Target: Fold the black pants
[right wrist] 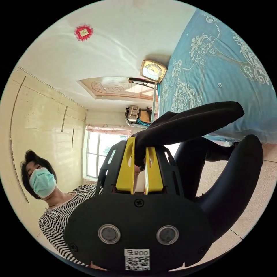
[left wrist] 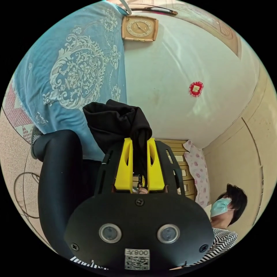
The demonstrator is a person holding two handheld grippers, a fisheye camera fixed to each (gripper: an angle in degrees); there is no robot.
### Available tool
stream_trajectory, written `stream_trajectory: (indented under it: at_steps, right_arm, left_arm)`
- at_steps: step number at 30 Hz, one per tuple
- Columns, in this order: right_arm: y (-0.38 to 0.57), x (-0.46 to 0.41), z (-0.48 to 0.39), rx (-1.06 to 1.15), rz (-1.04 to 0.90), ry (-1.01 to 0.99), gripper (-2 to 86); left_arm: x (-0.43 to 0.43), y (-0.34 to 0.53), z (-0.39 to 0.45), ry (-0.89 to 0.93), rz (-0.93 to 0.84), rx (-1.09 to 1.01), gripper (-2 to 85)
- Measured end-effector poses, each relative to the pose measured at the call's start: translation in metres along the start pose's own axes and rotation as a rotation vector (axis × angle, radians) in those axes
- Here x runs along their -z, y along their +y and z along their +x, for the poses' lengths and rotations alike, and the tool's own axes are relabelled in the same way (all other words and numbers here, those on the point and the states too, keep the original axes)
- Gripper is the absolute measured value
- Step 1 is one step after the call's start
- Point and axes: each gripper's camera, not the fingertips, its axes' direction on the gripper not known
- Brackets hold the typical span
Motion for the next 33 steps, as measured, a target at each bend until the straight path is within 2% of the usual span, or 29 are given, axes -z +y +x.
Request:
stream_trajectory:
  at_steps: [8,18,25,33]
  right_arm:
    - [0.069,0.11,-0.02,0.03,0.131,-0.056,4.7]
    - [0.078,0.207,-0.011,-0.018,0.168,-0.147,5.0]
    - [0.044,0.305,0.008,-0.11,0.224,-0.158,4.9]
    - [-0.011,0.413,-0.031,-0.16,0.262,-0.112,4.5]
  left_arm:
    - [-0.132,-0.045,0.042,-0.051,-0.111,-0.058,8.0]
    - [-0.291,-0.146,0.058,-0.168,-0.151,-0.021,7.9]
    - [-0.484,-0.264,0.041,-0.221,-0.226,0.054,8.0]
    - [-0.695,-0.391,0.088,-0.259,-0.312,0.086,8.0]
